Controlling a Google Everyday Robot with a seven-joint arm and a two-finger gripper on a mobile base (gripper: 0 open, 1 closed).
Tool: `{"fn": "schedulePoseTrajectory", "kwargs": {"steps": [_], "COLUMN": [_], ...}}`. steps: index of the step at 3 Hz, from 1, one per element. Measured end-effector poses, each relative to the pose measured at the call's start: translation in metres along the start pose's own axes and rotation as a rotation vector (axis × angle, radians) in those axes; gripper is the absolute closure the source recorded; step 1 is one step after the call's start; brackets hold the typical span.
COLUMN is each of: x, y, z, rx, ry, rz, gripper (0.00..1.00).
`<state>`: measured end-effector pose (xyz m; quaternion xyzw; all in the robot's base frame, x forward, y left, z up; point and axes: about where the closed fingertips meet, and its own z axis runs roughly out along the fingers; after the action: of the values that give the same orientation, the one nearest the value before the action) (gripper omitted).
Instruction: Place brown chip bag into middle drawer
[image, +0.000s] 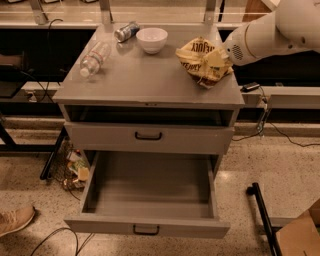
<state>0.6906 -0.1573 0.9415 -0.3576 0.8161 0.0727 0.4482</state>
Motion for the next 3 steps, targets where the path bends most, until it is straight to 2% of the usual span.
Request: {"fn": "schedulePoseTrajectory", "kwargs": {"steps": [1,2,3], "x": [0.001,0.011,0.019], "y": [0.008,0.05,0.098], "z": [-0.005,-0.037,-0.089], "rx": [-0.05,-0.229,-0.418], "ry": [-0.034,-0.13,-0.261], "rz": [-0.018,-0.034,-0.07], "gripper": [1.0,1.0,1.0]}}
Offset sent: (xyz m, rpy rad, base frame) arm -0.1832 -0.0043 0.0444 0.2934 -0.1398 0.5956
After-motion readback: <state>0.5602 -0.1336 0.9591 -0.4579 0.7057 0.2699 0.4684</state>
